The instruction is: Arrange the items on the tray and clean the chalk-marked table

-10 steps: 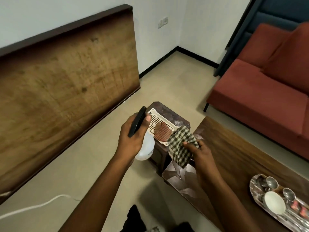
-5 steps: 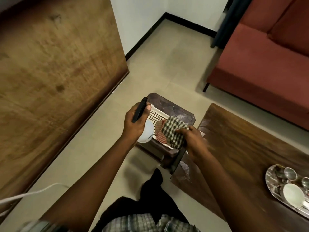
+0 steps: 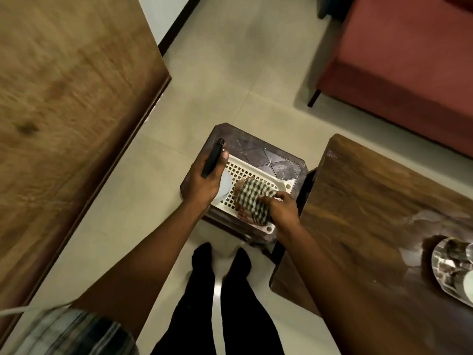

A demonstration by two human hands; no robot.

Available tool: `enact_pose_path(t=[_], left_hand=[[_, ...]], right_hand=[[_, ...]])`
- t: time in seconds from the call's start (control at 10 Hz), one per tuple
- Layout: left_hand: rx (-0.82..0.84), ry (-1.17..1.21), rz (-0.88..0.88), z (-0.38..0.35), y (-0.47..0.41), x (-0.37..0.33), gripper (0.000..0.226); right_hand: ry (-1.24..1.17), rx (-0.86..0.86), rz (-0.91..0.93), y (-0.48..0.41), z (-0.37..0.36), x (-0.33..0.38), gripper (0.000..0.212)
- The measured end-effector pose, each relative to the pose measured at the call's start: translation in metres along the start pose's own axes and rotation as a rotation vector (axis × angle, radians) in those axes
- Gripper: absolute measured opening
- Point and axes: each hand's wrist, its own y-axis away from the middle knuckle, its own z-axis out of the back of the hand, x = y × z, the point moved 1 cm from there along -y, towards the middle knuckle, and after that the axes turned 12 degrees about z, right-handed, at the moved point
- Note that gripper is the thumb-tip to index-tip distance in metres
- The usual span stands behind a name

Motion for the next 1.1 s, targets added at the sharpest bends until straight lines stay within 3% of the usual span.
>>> enact_pose_path(t=[0.2,0.4,0.6,0.8,1.0,1.1], left_hand=[[-0.008,-0.032,-0.107,-0.017,-0.021,0.019,0.026],[0.031,-0.047,-0.255,-0.021,-0.03,0.026,0.013],[0.16,-0.118,-0.283,-0.015,-0.041,0.04,0.052],[0.278,-0.365,-0.243,0.031,-0.034,0.049,0.107],[-0.012,-0.299,-0.282,0.08,-0.006,0.007,0.089],[-0.102,-0.304,-0.554,0.081,0.021,-0.064,0.068]], right_hand=[[0.084,-0.072,0.024,-0.031,-0.012,-0.026,0.043],[0.367,-0.163,0.235,-0.03,-0.013,-0.035,0.049],[0.455,-0.171,0.385,-0.018,-0.01,-0.028,0.049],[0.54,-0.108,0.464,0.009,0.0,-0.003,0.05],[0.552,-0.095,0.572,0.064,0.015,0.033,0.045],[0.638,-0.187,0.719,0.096,0.038,0.067,0.043]])
